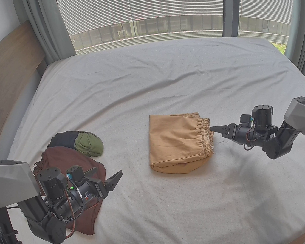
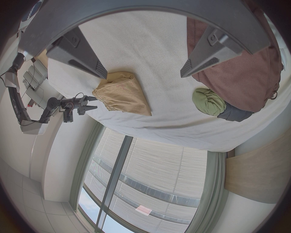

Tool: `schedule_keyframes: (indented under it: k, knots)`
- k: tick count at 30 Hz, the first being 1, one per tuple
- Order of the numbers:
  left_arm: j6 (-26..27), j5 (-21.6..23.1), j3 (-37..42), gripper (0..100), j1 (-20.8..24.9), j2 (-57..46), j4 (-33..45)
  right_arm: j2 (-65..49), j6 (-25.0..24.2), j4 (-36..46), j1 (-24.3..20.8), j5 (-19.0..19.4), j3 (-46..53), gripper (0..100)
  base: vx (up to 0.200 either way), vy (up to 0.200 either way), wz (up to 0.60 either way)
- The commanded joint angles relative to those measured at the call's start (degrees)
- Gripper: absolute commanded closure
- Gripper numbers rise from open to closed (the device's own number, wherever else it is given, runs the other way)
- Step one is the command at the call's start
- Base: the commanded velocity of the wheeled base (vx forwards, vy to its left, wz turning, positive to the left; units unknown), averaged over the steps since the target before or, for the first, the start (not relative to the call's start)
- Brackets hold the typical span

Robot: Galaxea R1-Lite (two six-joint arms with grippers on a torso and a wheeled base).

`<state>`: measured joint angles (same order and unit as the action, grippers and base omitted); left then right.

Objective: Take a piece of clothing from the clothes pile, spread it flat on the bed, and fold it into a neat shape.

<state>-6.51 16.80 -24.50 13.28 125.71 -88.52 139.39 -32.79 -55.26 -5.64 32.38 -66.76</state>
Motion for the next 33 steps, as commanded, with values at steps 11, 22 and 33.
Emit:
schedule_keyframes:
  k: [11,22,33]
  knots:
    - [-0.35,-0.01,-0.46,0,-0.09,-0.20,-0.08,-8.78,-0.17,0.33,-6.40,-0.03,2.33,0,0.000,0.000,0.00]
    - [-0.35,-0.01,-0.46,0,-0.18,-0.20,-0.08,-2.81,-0.17,1.21,-9.39,-0.21,-1.80,0,0.000,0.000,0.00]
    - [-0.26,-0.01,-0.46,0,-0.53,0.06,-0.08,5.19,0.45,0.24,-9.74,-2.67,-2.77,0,0.000,0.000,0.00]
